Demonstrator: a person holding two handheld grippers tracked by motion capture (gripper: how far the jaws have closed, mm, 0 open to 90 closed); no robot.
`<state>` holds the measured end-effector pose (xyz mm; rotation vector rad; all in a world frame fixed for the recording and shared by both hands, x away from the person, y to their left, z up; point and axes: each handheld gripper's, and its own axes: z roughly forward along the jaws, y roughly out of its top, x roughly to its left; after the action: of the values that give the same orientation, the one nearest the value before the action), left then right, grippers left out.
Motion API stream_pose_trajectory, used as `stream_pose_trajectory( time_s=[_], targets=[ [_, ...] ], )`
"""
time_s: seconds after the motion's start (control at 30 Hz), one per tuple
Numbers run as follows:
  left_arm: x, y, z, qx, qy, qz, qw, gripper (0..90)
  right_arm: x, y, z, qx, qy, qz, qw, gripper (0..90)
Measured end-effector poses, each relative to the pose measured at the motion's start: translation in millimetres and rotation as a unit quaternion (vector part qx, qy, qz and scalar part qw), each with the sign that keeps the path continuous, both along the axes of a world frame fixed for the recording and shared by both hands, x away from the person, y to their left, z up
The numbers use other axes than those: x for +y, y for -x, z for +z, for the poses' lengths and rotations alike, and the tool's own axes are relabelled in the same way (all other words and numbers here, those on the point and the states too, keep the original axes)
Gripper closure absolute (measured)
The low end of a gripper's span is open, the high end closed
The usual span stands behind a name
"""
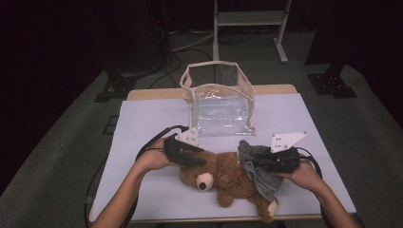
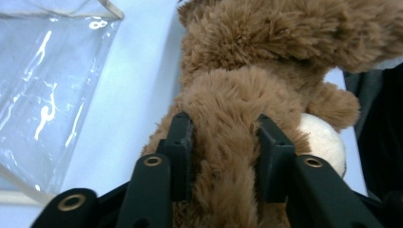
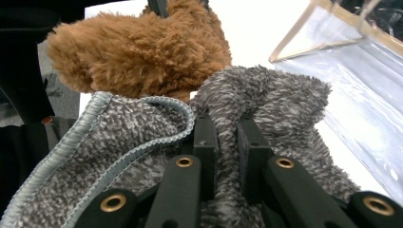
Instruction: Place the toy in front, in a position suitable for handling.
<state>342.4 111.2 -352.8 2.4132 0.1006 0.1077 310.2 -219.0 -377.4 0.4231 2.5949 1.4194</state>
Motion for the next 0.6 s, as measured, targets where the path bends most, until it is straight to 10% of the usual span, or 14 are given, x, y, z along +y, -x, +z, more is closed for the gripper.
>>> stream_pose_trajectory(
  time_s=[0.23, 0.4, 0.6],
  targets=[
    [3.7, 9.5, 0.8, 0.029, 0.037, -0.005, 0.9989, 44.3, 5.6, 14.8, -1.5, 0.0, 0.015, 0.019, 0.9997, 80.4],
    [-1.6, 20.5, -10.1, 0.05, 0.033, -0.022, 0.998, 47.9, 3.5, 28.1, -5.4, 0.004, 0.006, 0.027, 0.9996, 80.4],
    [3.5, 45.9, -17.5, 0.022, 0.033, -0.033, 0.9987, 48.9, 4.6, 34.8, 9.4, -0.002, 0.03, 0.061, 0.9977, 79.9]
  ],
)
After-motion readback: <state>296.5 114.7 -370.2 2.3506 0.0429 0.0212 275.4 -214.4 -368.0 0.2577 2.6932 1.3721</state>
